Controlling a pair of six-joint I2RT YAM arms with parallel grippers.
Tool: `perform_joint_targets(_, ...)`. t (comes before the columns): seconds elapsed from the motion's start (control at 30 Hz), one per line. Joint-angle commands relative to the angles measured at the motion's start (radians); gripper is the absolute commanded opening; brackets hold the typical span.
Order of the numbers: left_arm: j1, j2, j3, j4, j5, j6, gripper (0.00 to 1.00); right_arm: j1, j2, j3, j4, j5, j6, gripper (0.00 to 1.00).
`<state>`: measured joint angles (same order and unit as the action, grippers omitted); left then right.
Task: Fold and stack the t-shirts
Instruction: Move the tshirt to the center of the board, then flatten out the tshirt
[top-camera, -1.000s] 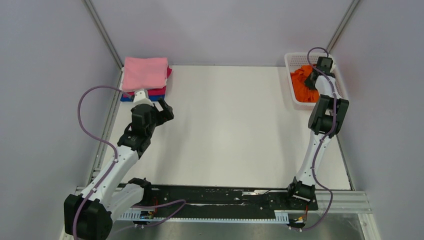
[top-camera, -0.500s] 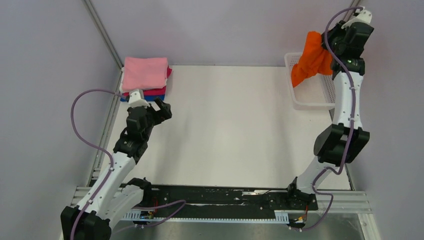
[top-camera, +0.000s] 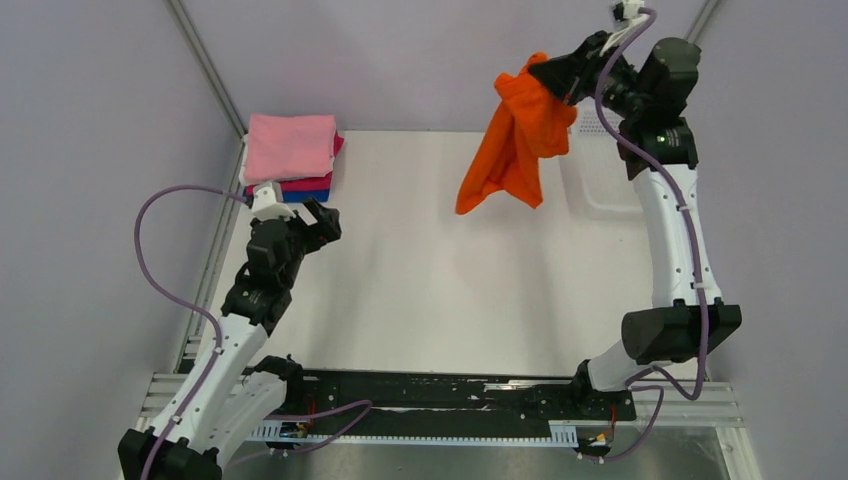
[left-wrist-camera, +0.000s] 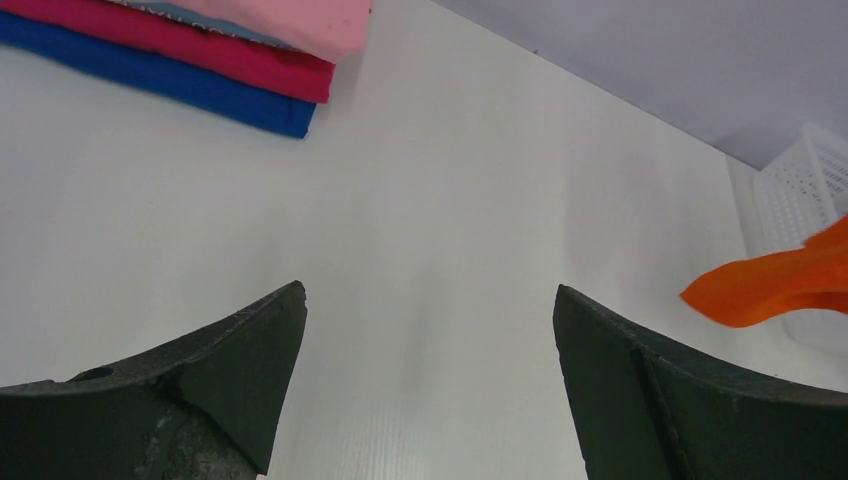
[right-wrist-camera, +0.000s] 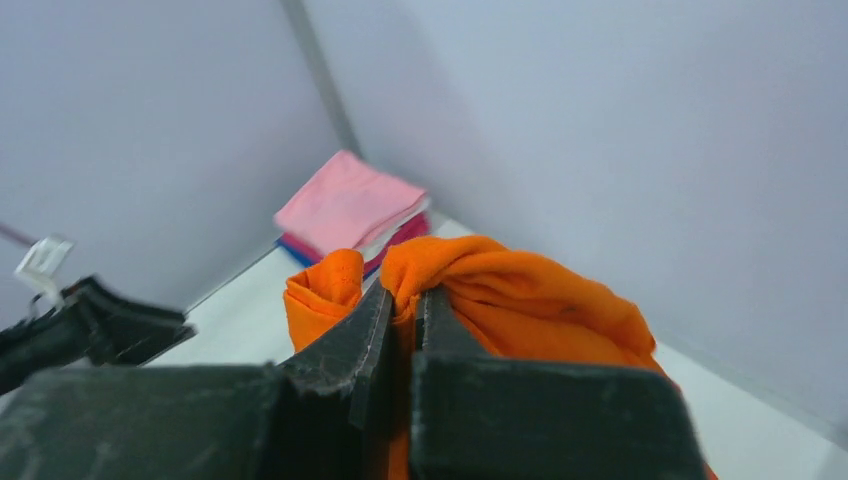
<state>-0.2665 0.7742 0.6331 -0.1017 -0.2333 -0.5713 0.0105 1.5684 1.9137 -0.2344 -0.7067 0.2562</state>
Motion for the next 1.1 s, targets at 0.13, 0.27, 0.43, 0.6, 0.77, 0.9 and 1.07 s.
perform_joint_targets(0.13, 0.007, -0.039, 0.008, -0.075, -0.042, -0.039, 1.00, 0.106, -0.223, -0.391, 0.004, -0.044, 0.000, 0.01)
perform_joint_targets(0.27, 0.007, -0.015, -0.004, -0.092, -0.035, -0.061, 1.00, 0.102, -0.356, -0.778, -0.003, 0.261, 0.047, 0.29)
perform_joint_targets(0.43, 0.006, 0.077, -0.002, -0.093, 0.051, -0.086, 1.00, 0.049, -0.412, -1.004, -0.028, 0.592, 0.144, 1.00)
perform_joint_targets(0.6, 0.002, 0.256, 0.004, -0.070, 0.297, -0.082, 1.00, 0.049, -0.468, -1.073, -0.043, 0.648, 0.224, 1.00)
perform_joint_targets(0.77, -0.116, 0.392, 0.028, -0.188, 0.285, -0.037, 1.00, 0.048, -0.464, -1.099, -0.085, 0.659, 0.215, 1.00)
perform_joint_targets(0.9, -0.234, 0.461, 0.019, -0.281, 0.237, -0.052, 1.00, 0.049, -0.452, -1.120, -0.160, 0.739, 0.285, 1.00)
perform_joint_targets(1.07, -0.294, 0.490, -0.036, -0.301, 0.255, -0.063, 0.92, 0.049, -0.479, -1.200, -0.215, 0.849, 0.343, 0.99)
